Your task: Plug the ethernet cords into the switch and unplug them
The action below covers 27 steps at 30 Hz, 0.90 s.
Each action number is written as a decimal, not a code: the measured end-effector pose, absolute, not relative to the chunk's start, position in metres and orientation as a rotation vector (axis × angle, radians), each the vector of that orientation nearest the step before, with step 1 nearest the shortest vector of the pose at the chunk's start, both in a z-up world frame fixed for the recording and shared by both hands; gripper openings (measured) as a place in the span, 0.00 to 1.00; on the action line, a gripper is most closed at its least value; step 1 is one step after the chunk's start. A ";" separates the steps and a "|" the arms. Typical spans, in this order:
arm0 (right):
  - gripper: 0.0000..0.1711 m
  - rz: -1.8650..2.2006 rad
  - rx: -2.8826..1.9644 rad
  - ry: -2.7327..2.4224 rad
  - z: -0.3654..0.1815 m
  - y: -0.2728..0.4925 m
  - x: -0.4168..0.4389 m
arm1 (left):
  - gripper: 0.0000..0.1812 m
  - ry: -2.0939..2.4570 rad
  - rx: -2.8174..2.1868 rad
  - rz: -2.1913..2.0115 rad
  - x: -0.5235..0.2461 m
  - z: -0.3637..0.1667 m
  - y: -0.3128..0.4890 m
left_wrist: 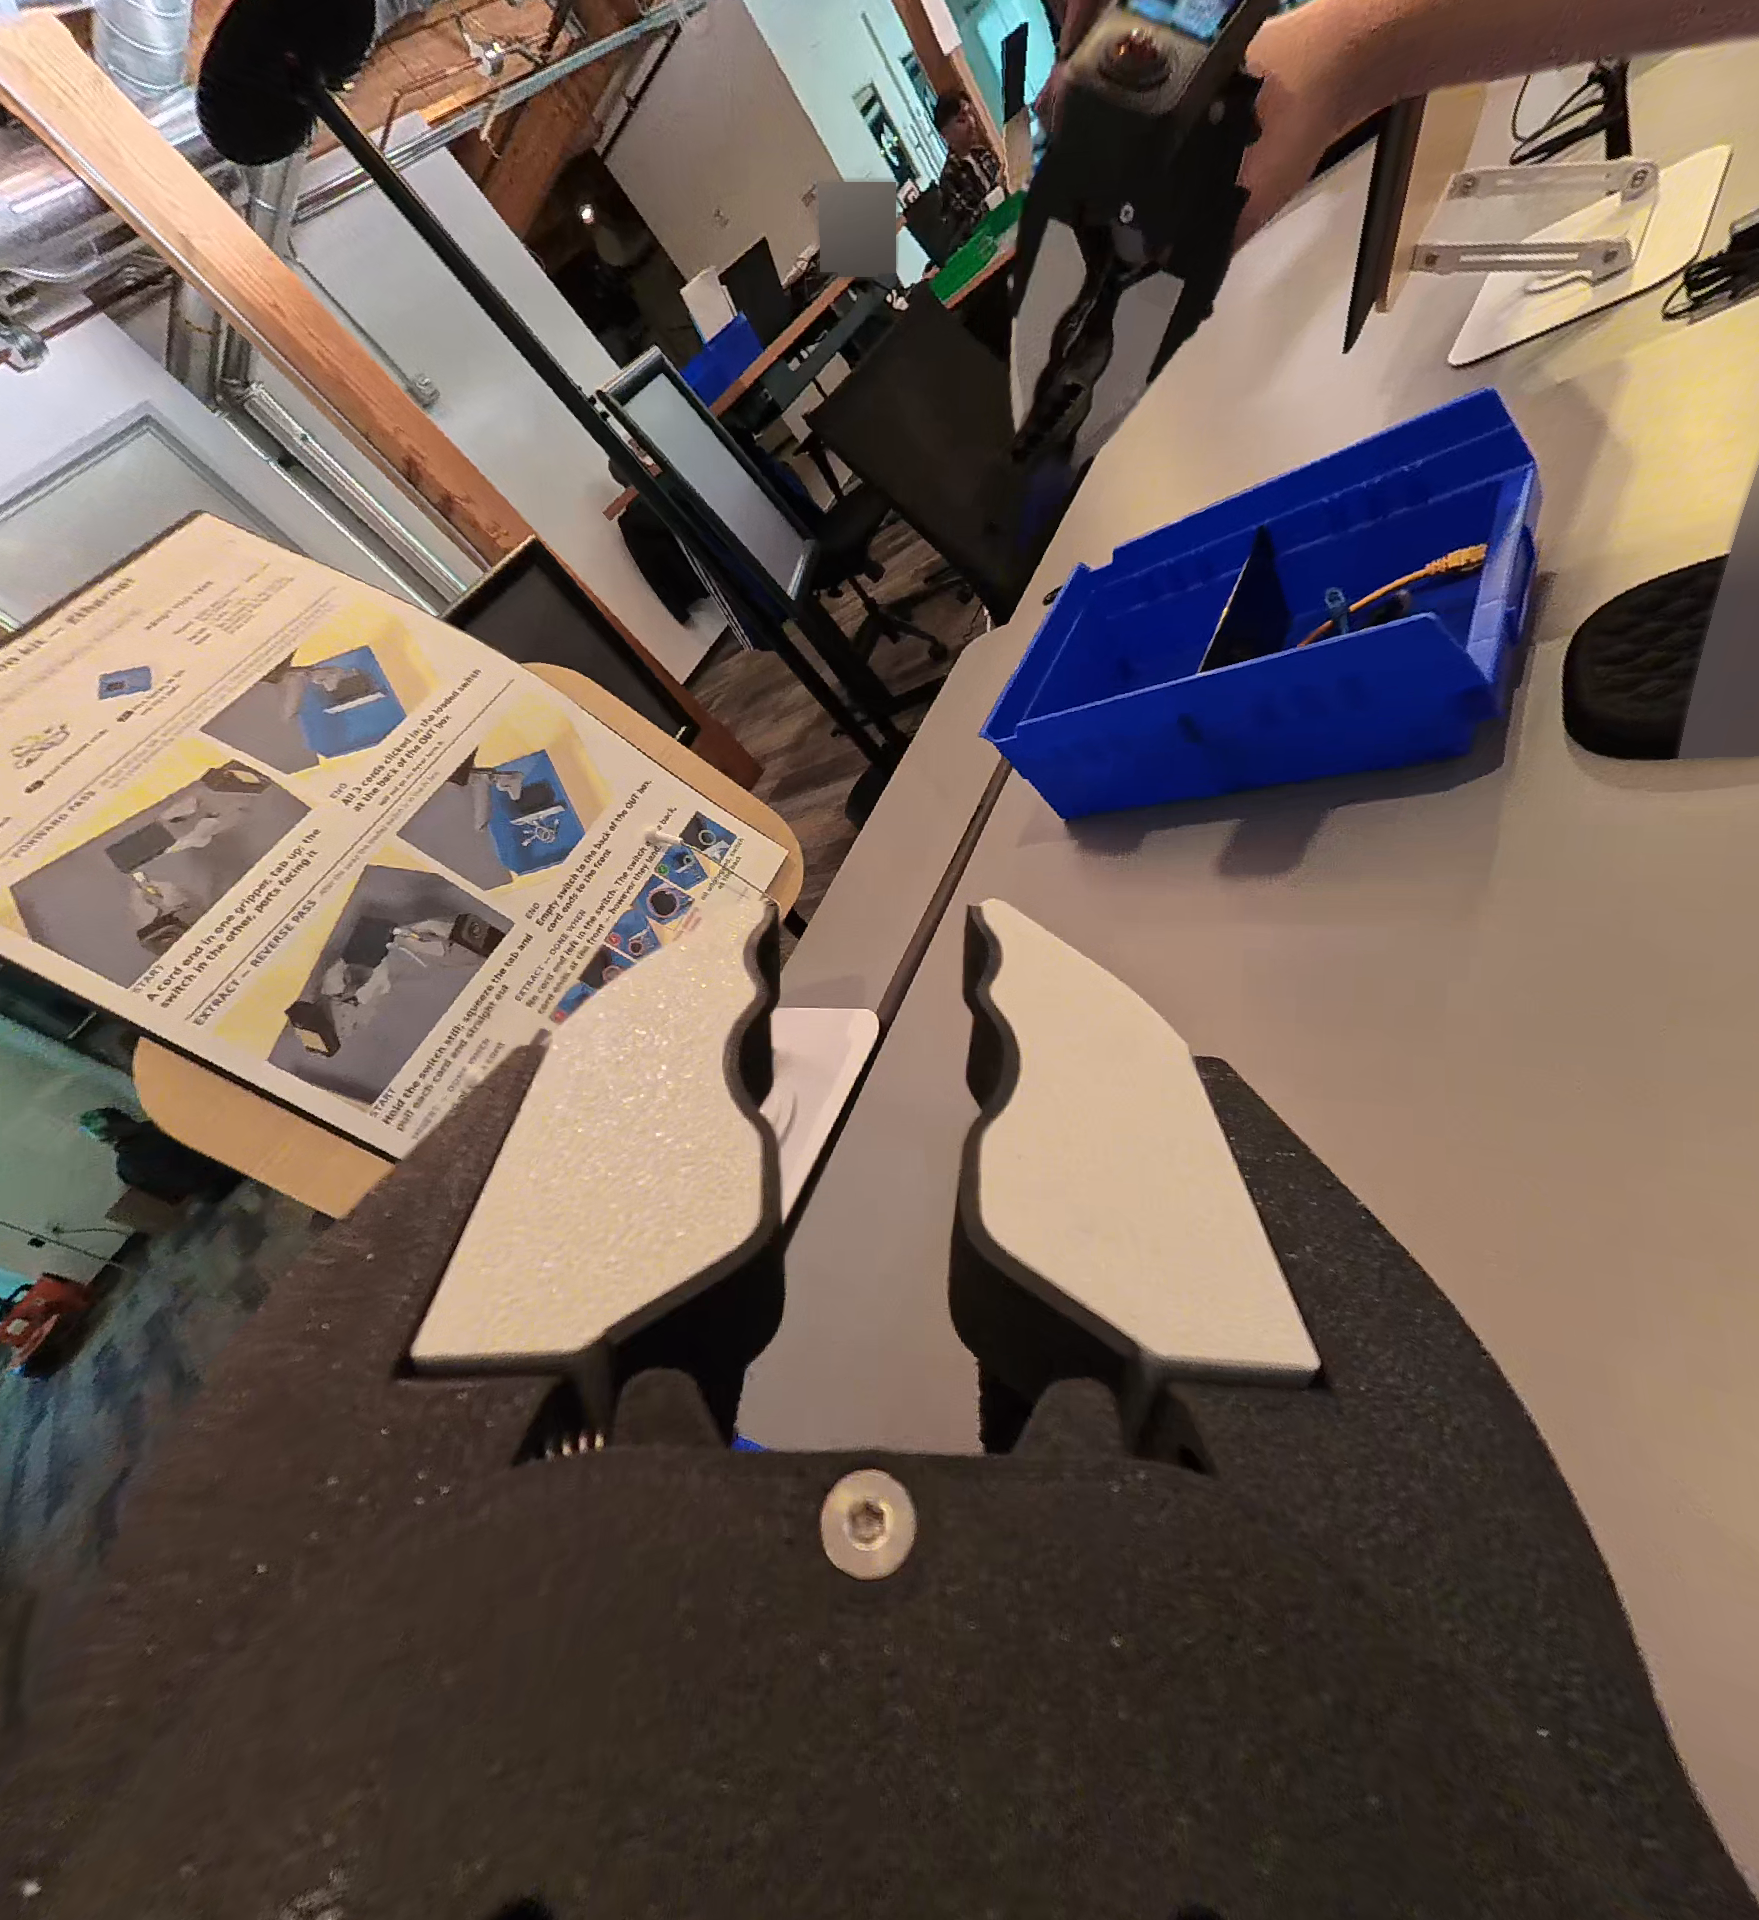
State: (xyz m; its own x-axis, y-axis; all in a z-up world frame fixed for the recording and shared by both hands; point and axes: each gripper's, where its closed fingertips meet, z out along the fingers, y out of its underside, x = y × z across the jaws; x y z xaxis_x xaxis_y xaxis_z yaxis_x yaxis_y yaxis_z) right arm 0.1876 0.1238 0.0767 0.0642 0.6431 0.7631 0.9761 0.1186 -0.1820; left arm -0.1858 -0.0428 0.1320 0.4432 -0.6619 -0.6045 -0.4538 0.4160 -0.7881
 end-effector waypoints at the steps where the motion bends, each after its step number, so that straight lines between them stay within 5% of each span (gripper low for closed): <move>1: 0.15 -0.561 -1.620 -1.657 0.070 0.127 0.194 | 0.18 1.182 -1.216 -0.187 -0.187 0.132 -0.043; 27: 0.16 -0.455 -1.714 -1.925 -0.044 0.174 0.244 | 0.18 1.210 -1.256 -0.415 -0.167 0.122 -0.048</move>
